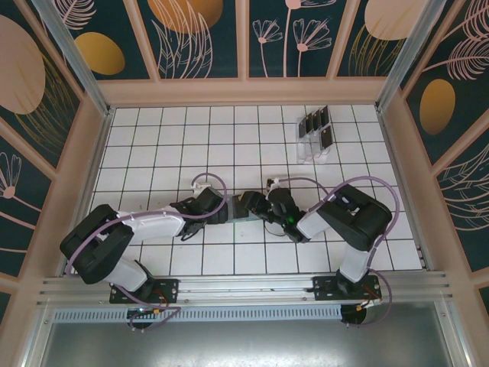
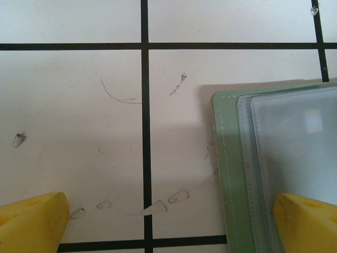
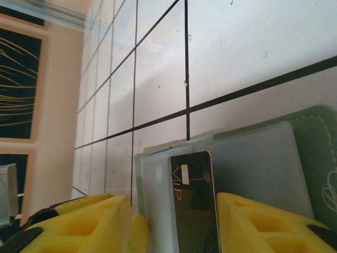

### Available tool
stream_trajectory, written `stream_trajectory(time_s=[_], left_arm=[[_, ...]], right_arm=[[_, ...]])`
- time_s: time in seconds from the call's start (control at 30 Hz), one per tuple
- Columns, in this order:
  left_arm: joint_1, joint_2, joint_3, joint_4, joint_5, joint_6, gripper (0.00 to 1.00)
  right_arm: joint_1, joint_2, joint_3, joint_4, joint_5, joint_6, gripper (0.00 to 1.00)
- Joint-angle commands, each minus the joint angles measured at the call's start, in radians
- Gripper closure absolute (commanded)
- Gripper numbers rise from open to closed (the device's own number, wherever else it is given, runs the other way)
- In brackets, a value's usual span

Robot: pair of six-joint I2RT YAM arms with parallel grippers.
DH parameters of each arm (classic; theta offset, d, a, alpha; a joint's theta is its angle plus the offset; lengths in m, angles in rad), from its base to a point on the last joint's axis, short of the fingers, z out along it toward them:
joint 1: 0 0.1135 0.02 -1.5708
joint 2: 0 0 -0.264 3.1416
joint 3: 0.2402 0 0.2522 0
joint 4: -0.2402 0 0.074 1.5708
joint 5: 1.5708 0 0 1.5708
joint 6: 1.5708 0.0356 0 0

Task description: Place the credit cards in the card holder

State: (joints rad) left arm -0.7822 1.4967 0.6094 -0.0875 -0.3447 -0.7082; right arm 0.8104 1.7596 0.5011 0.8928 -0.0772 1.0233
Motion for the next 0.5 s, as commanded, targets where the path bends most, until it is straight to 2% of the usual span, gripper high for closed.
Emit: stream_trajectory(time_s=[0.0, 0.23, 0.47], left_arm=[[-0.002, -0.029, 0.017, -0.078, 0.0, 0.023, 0.01], [0.031, -0.098, 0.031, -0.08, -0.008, 0.034, 0.01], [0.048, -0.125, -0.024, -0.059, -0.014, 0.018, 0.01]], right_arm=[[-0.011, -0.058, 0.057, -0.265, 0.053, -0.108, 0.53], [-0.012, -0.086, 0.169, -0.498, 0.088, -0.198, 0.54], [-0.011, -0.047, 0.232, -0.584, 0.083, -0.246, 0.59]])
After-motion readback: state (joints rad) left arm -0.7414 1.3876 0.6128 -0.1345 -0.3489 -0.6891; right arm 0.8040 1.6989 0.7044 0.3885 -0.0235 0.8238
